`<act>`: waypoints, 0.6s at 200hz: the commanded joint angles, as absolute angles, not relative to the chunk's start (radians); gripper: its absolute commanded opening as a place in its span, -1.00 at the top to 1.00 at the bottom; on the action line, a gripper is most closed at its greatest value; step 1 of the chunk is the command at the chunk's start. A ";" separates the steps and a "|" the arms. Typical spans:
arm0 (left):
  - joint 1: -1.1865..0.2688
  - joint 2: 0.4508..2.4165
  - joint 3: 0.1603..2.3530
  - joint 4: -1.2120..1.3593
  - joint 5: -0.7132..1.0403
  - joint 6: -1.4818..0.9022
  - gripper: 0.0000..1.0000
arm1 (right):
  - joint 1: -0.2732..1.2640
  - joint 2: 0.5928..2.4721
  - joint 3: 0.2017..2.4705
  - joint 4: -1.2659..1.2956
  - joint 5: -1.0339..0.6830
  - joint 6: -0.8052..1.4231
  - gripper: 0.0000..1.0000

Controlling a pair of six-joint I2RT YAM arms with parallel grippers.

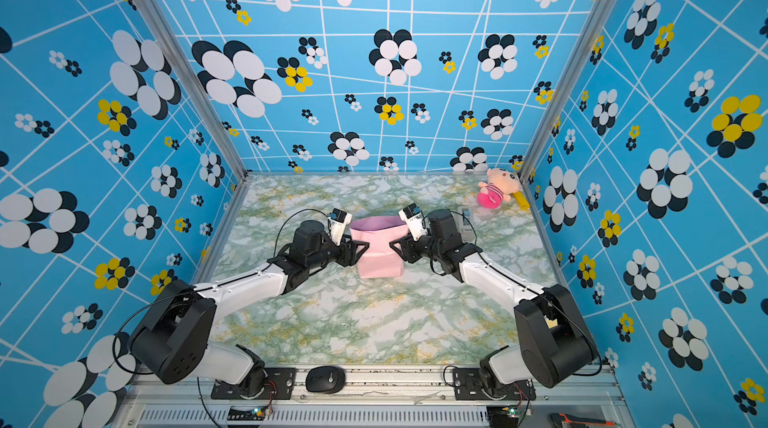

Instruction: Wrap the gift box in paper

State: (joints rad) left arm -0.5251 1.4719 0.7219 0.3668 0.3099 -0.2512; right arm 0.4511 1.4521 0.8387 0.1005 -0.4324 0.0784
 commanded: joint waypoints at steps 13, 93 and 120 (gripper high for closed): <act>-0.540 1.500 0.727 0.344 0.267 -0.235 -0.26 | 0.451 1.490 0.855 0.161 -0.409 0.113 0.20; -0.566 1.520 0.711 0.317 0.188 -0.204 -0.07 | 0.513 1.471 0.806 0.137 -0.220 0.139 0.12; -0.567 1.537 0.716 0.314 0.204 -0.184 -0.06 | 0.535 1.444 0.780 0.150 -0.136 0.176 0.37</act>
